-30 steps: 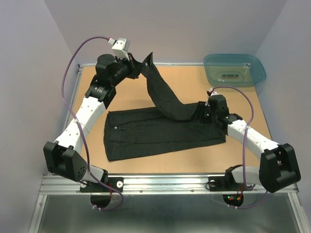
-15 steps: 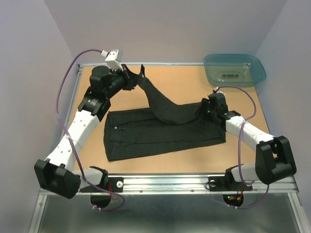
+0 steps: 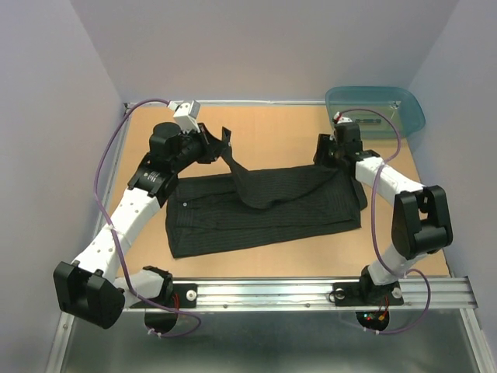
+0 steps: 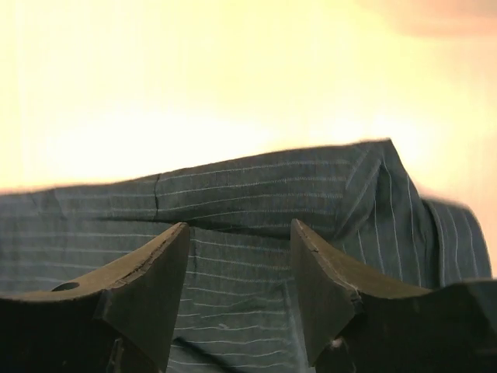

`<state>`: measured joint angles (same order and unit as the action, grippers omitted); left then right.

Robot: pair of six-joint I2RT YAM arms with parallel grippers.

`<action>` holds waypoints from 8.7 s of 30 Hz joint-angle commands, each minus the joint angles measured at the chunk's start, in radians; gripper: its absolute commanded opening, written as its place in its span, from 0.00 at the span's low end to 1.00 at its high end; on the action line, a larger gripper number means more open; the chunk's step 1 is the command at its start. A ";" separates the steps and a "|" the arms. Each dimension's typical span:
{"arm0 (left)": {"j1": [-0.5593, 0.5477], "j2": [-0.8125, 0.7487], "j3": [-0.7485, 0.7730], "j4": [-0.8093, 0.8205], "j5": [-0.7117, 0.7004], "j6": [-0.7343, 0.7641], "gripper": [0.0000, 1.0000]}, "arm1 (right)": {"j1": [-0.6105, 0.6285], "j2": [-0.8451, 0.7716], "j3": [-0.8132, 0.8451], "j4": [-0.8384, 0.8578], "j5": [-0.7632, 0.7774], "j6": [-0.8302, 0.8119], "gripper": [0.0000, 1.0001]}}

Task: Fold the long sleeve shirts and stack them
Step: Fold the shirt

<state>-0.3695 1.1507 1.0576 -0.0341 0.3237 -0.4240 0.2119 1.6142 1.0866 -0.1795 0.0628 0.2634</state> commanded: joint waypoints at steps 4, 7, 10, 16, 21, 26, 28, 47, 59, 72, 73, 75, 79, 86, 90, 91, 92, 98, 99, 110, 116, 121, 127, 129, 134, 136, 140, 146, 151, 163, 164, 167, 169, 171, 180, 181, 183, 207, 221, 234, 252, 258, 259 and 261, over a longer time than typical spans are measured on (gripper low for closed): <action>-0.013 0.009 -0.004 0.048 0.032 0.021 0.00 | -0.077 0.085 0.104 -0.014 -0.321 -0.302 0.60; -0.013 0.007 -0.001 0.048 0.031 0.028 0.00 | -0.104 0.121 0.131 -0.047 -0.395 -0.375 0.59; -0.014 0.012 0.002 0.048 0.032 0.036 0.00 | -0.114 0.165 0.188 -0.103 -0.487 -0.441 0.59; -0.014 0.017 0.002 0.042 0.034 0.047 0.00 | -0.114 0.265 0.292 -0.262 -0.589 -0.541 0.60; -0.016 0.024 0.001 0.037 0.029 0.059 0.00 | -0.114 0.296 0.288 -0.287 -0.629 -0.561 0.59; -0.016 0.030 0.004 0.036 0.026 0.073 0.00 | -0.114 0.316 0.285 -0.319 -0.675 -0.578 0.56; -0.016 0.029 0.001 0.036 0.020 0.074 0.00 | -0.114 0.328 0.288 -0.327 -0.681 -0.579 0.54; -0.016 0.057 -0.008 -0.012 -0.048 0.110 0.00 | -0.144 0.167 0.159 -0.313 -0.405 -0.509 0.11; -0.016 0.037 -0.123 -0.004 -0.141 -0.005 0.00 | -0.154 0.067 0.059 -0.304 -0.267 -0.356 0.11; -0.013 -0.040 -0.329 0.000 -0.370 -0.050 0.00 | -0.152 0.029 0.029 -0.276 -0.328 -0.299 0.39; -0.011 -0.043 -0.337 0.002 -0.364 -0.065 0.00 | -0.152 0.021 0.029 -0.275 -0.337 -0.294 0.41; -0.013 -0.054 -0.361 0.005 -0.370 -0.099 0.00 | -0.152 0.001 0.030 -0.267 -0.353 -0.271 0.47; -0.013 -0.083 -0.396 -0.030 -0.443 -0.146 0.02 | -0.151 -0.037 0.033 -0.255 -0.371 -0.214 0.61; -0.011 -0.149 -0.452 -0.116 -0.581 -0.180 0.41 | -0.152 -0.131 -0.008 -0.206 -0.258 -0.030 0.68; -0.003 -0.172 -0.444 -0.177 -0.655 -0.176 0.61 | -0.152 -0.178 -0.039 -0.202 -0.238 0.017 0.68; 0.000 -0.177 -0.441 -0.191 -0.685 -0.180 0.63 | -0.152 -0.186 -0.045 -0.199 -0.238 0.025 0.68; 0.007 -0.181 -0.432 -0.219 -0.695 -0.182 0.67 | -0.154 -0.204 -0.057 -0.199 -0.235 0.028 0.68; 0.007 -0.209 -0.378 -0.187 -0.565 -0.051 0.73 | -0.154 -0.252 -0.117 -0.183 -0.206 0.106 0.68; -0.006 -0.210 -0.374 -0.159 -0.508 -0.007 0.73 | -0.152 -0.252 -0.137 -0.178 -0.183 0.125 0.68; -0.348 0.002 -0.279 0.086 -0.287 0.176 0.73 | -0.167 -0.224 -0.188 -0.149 -0.078 0.393 0.64; -0.414 0.211 -0.202 0.151 -0.288 0.212 0.72 | -0.207 -0.214 -0.241 -0.101 -0.080 0.494 0.58; -0.416 0.306 -0.177 0.168 -0.293 0.223 0.70 | -0.263 -0.195 -0.255 -0.088 -0.077 0.546 0.56; -0.416 0.392 -0.162 0.194 -0.279 0.229 0.66 | -0.269 -0.140 -0.255 -0.011 -0.103 0.576 0.47; -0.414 0.414 -0.156 0.189 -0.282 0.231 0.66 | -0.270 -0.120 -0.248 0.003 -0.109 0.580 0.47; -0.416 0.443 -0.157 0.174 -0.304 0.231 0.65 | -0.269 -0.042 -0.217 0.038 -0.135 0.593 0.44; -0.416 0.452 -0.156 0.165 -0.311 0.225 0.64 | -0.269 -0.022 -0.212 0.054 -0.142 0.596 0.42; -0.416 0.478 -0.154 0.136 -0.316 0.218 0.63 | -0.269 0.013 -0.200 0.072 -0.144 0.588 0.34; -0.410 0.527 -0.151 0.071 -0.388 0.194 0.59 | -0.279 0.003 -0.183 0.071 -0.129 0.547 0.09; -0.385 0.557 -0.165 0.036 -0.379 0.153 0.57 | -0.341 -0.022 -0.175 0.064 -0.165 0.479 0.01; -0.358 0.540 -0.203 0.002 -0.367 0.113 0.57 | -0.451 0.006 -0.096 -0.024 -0.245 0.344 0.01; -0.358 0.540 -0.202 0.002 -0.364 0.113 0.57 | -0.451 0.001 -0.100 -0.028 -0.248 0.343 0.01; -0.358 0.523 -0.197 0.003 -0.350 0.103 0.57 | -0.451 -0.039 -0.137 -0.043 -0.282 0.336 0.01; -0.358 0.514 -0.194 0.003 -0.342 0.099 0.57 | -0.451 -0.083 -0.165 -0.060 -0.294 0.333 0.01; -0.358 0.503 -0.188 0.003 -0.342 0.097 0.57 | -0.451 -0.114 -0.208 -0.069 -0.305 0.333 0.01; -0.358 0.399 -0.154 -0.032 -0.328 0.097 0.57 | -0.451 -0.162 -0.284 -0.147 -0.330 0.329 0.02; -0.356 0.380 -0.153 -0.035 -0.328 0.100 0.57 | -0.451 -0.160 -0.292 -0.147 -0.331 0.329 0.03; -0.358 0.330 -0.143 -0.047 -0.296 0.114 0.57 | -0.451 -0.157 -0.321 -0.152 -0.343 0.330 0.04; -0.053 0.150 -0.287 -0.093 -0.433 -0.215 0.80 | -0.451 -0.320 -0.376 -0.261 -0.343 0.358 0.09; 0.063 0.239 -0.389 0.062 -0.463 -0.282 0.77 | -0.451 -0.277 -0.379 -0.249 -0.348 0.329 0.09; 0.067 0.313 -0.413 0.079 -0.431 -0.292 0.65 | -0.451 -0.269 -0.383 -0.238 -0.347 0.324 0.09; 0.067 0.261 -0.361 0.036 -0.407 -0.240 0.00 | -0.451 -0.275 -0.383 -0.227 -0.342 0.323 0.09; 0.067 0.198 -0.309 -0.032 -0.475 -0.185 0.00 | -0.451 -0.295 -0.381 -0.230 -0.336 0.323 0.09; 0.067 0.192 -0.298 -0.049 -0.492 -0.176 0.00 | -0.451 -0.298 -0.383 -0.232 -0.336 0.326 0.09; 0.067 0.178 -0.260 -0.096 -0.549 -0.141 0.00 | -0.451 -0.307 -0.387 -0.233 -0.340 0.332 0.09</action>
<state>-0.3058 1.3933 0.7116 -0.0570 -0.1234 -0.6342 -0.2298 1.3369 0.7090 -0.4271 -0.2848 0.5980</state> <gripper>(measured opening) 0.022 0.093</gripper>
